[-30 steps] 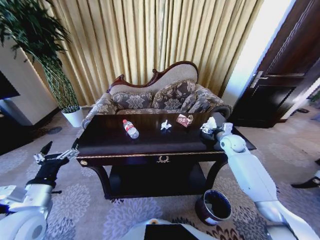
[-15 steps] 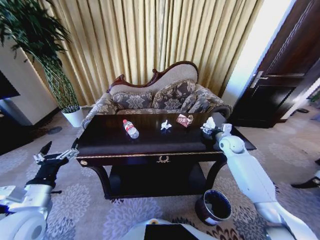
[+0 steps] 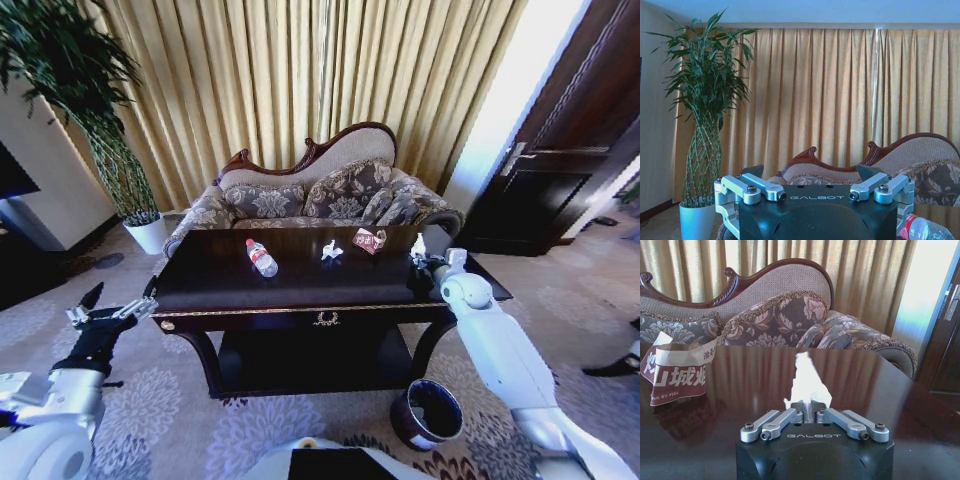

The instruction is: Move to the front of the table and place the trash on the table into the trash bin.

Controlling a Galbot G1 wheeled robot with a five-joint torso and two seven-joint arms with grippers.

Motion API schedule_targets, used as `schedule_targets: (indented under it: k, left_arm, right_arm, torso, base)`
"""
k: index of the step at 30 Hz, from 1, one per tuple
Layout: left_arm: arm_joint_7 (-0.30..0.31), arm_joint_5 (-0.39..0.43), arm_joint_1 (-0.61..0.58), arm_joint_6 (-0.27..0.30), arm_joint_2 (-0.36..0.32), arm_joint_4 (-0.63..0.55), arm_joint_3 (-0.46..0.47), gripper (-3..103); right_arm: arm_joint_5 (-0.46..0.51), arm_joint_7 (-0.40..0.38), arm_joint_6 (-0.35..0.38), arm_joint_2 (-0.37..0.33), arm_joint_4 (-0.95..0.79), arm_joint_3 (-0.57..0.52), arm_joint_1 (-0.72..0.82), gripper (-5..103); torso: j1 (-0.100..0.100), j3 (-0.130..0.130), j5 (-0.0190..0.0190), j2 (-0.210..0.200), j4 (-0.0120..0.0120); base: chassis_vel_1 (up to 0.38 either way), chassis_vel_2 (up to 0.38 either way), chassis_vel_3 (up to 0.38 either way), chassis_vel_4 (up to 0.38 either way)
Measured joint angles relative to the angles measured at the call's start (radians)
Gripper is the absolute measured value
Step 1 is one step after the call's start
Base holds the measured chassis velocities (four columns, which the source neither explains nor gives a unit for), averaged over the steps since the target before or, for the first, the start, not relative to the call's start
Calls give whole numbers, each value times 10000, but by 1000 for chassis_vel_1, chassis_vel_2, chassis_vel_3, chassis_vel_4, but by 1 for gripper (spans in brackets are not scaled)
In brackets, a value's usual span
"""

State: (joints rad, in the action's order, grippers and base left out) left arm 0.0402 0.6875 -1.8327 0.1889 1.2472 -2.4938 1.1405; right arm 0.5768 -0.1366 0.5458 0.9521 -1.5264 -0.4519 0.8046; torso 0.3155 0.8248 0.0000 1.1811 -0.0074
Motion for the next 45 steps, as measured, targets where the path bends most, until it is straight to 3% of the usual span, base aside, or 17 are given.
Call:
schedule_targets:
  k: [2,9,15,22,30,39,45]
  left_arm:
    - [0,0,4,0,-1,-13,0,100]
    - [3,0,16,0,-17,-15,-2,100]
    - [59,60,57,0,-69,-30,18,100]
    - [134,169,117,8,-92,-27,51,100]
    - [177,297,227,52,-229,76,81,100]
    - [170,292,224,54,-238,125,45,100]
    - [166,285,227,61,-239,49,42,100]
  right_arm:
    - [18,7,-33,-3,-19,-29,35,1]
    - [651,15,-151,-52,-582,-260,273,0]
    - [1462,7,-426,-201,-2614,-1561,1478,0]
    - [1561,-8,-656,-86,-5060,-3004,3776,0]
    - [1193,12,-858,645,-7412,-4524,6161,0]
    - [1138,11,-964,1107,-8469,-5065,7406,0]
    - [1155,-14,-909,1158,-8759,-5000,7428,0]
  torso:
    - [0,0,0,1,0]
    - [0,0,1,0,2]
    - [0,0,-2,1,0]
    - [0,-1,1,0,-3]
    - [-1,-1,-1,2,0]
    - [-1,-1,0,2,-1]
    - [1,0,0,0,0]
  base:
    - [0,0,0,0]
    - [0,0,0,0]
    - [0,0,0,0]
    - [0,0,0,0]
    - [0,0,0,0]
    - [0,0,0,0]
    - [0,0,0,0]
